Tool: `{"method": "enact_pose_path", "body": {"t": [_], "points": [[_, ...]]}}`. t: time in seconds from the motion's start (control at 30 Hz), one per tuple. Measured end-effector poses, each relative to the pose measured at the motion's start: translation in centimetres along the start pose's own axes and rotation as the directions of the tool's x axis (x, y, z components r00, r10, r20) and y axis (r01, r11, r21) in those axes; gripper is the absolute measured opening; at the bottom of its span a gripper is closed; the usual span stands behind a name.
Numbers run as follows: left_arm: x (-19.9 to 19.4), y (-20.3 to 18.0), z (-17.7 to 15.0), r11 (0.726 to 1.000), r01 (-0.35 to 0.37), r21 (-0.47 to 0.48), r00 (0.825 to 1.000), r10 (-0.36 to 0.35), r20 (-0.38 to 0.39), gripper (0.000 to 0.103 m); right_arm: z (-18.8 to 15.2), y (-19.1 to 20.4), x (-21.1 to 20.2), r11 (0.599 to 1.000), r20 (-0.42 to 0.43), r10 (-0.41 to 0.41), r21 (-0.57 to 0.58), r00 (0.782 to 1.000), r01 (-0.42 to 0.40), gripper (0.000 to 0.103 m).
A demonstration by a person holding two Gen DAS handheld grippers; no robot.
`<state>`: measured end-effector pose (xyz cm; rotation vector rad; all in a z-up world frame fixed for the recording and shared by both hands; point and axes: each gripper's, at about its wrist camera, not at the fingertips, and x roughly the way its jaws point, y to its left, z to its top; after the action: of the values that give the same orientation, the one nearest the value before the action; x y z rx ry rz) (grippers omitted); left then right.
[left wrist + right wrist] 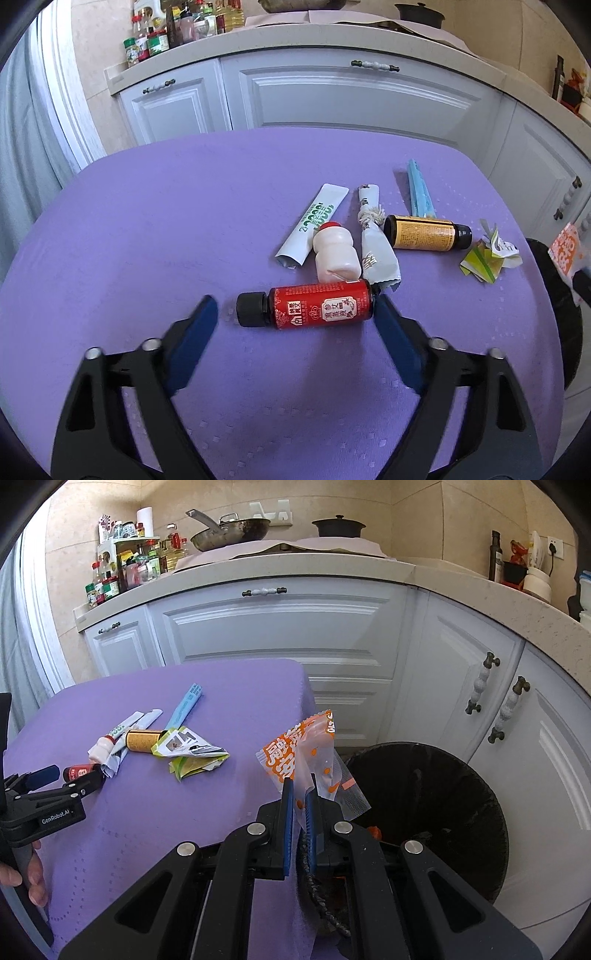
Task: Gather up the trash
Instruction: 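Grasp the red bottle with the left gripper while the right grasps the orange-printed clear bag, then carry the red bottle and clear bag over the bin and open both grippers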
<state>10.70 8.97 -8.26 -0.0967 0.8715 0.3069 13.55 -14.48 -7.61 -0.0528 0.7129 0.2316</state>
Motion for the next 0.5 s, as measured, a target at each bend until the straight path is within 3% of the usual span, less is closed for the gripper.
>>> {"method": "enact_pose_path", "body": {"t": [0.23, 0.5], "points": [[-0.3, 0.7, -0.4, 1.000, 0.021, -0.003, 1.000, -0.021, 0.002, 0.072, 0.0, 0.1, 0.0, 1.000, -0.002, 0.005, -0.004, 1.000, -0.005, 0.007], [-3.0, 0.6, -0.7, 1.000, 0.013, 0.026, 0.998, -0.015, 0.067, 0.072, -0.3, -0.1, -1.0, 1.000, 0.010, -0.002, -0.002, 1.000, 0.002, 0.007]]}}
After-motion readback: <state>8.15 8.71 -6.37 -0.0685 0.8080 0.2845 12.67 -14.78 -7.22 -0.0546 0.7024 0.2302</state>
